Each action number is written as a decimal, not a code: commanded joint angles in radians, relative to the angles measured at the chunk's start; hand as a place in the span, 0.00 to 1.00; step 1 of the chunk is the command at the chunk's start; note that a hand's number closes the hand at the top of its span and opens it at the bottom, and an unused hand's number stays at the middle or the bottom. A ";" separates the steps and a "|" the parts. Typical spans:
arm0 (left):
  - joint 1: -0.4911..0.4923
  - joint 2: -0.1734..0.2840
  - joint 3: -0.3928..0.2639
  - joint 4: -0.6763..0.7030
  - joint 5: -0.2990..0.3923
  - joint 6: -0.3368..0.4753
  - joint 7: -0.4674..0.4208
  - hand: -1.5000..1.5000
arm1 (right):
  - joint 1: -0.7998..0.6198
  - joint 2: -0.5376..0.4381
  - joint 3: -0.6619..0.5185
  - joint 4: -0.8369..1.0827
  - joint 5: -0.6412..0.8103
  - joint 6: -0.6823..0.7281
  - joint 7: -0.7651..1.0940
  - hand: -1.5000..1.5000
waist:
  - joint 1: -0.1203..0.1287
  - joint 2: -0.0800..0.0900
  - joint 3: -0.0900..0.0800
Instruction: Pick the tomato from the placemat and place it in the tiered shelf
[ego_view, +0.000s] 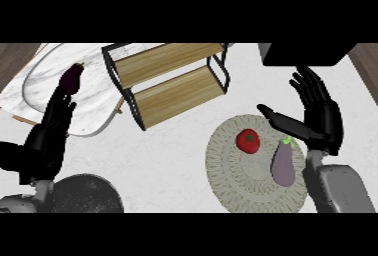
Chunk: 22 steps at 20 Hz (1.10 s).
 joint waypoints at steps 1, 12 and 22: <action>0.027 -0.006 0.016 0.007 0.009 -0.024 -0.023 0.50 | 0.004 -0.104 0.085 -0.100 0.057 0.084 0.151 0.00 | -0.005 -0.004 -0.001; -0.004 -0.017 0.000 0.007 -0.016 0.000 0.012 0.50 | -0.147 -0.389 0.395 -0.226 0.389 0.309 0.784 0.00 | 0.006 -0.005 -0.007; -0.018 -0.006 0.056 0.017 0.023 -0.065 0.018 0.50 | -0.389 -0.219 0.515 -0.129 0.500 0.483 1.244 0.00 | 0.011 0.001 -0.001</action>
